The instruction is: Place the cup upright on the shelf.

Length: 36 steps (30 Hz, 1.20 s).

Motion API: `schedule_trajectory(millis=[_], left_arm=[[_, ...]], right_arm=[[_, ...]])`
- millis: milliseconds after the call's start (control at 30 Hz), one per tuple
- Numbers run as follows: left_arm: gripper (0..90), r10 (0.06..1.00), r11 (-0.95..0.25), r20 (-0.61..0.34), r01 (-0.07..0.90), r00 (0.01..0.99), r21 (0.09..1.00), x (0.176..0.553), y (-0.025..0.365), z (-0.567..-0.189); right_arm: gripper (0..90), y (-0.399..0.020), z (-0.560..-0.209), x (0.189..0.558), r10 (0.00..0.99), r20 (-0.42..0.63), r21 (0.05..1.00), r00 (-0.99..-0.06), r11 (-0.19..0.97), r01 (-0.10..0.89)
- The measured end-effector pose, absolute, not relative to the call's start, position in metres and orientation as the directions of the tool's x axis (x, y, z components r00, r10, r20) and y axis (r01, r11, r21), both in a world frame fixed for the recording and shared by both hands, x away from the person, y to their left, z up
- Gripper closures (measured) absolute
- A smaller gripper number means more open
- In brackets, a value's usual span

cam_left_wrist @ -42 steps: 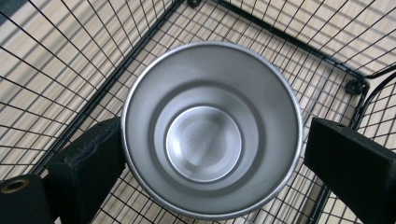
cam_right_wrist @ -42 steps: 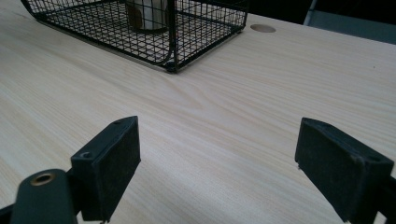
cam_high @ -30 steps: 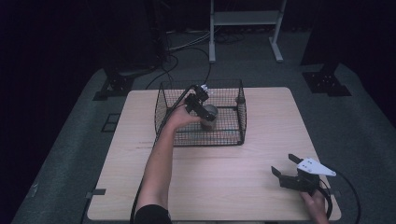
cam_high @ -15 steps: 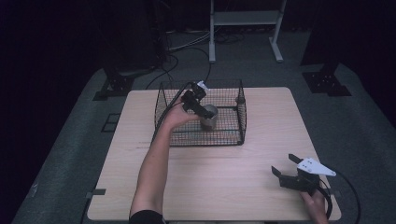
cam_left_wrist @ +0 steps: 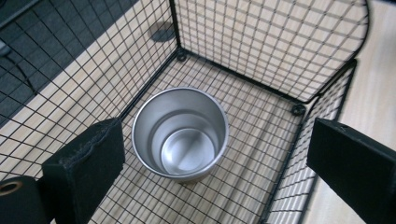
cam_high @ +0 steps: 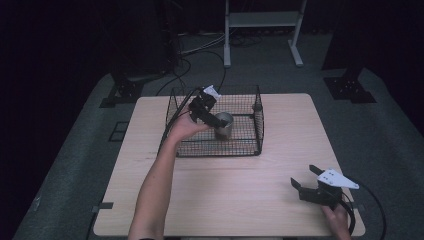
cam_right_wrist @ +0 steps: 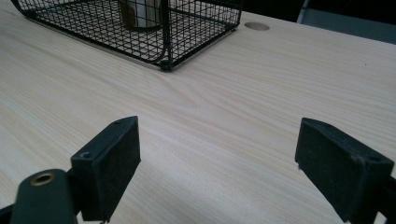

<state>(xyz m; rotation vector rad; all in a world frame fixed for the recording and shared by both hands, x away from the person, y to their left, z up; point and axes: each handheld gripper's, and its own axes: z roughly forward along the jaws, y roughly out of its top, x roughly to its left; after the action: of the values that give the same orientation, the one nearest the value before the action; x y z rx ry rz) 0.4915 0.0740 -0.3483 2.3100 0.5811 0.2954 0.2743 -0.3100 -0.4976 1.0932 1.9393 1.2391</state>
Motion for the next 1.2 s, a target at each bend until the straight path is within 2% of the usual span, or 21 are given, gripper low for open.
schedule_trajectory(millis=[1200], left_arm=[[3.4, 0.419, -0.623, 0.064, 0.236, 0.906, 0.746, 0.414, 0.108, -0.345]], right_arm=[[13.4, -0.308, -0.498, 0.275, 0.875, -0.066, 0.910, -0.480, 0.250, 0.331]])
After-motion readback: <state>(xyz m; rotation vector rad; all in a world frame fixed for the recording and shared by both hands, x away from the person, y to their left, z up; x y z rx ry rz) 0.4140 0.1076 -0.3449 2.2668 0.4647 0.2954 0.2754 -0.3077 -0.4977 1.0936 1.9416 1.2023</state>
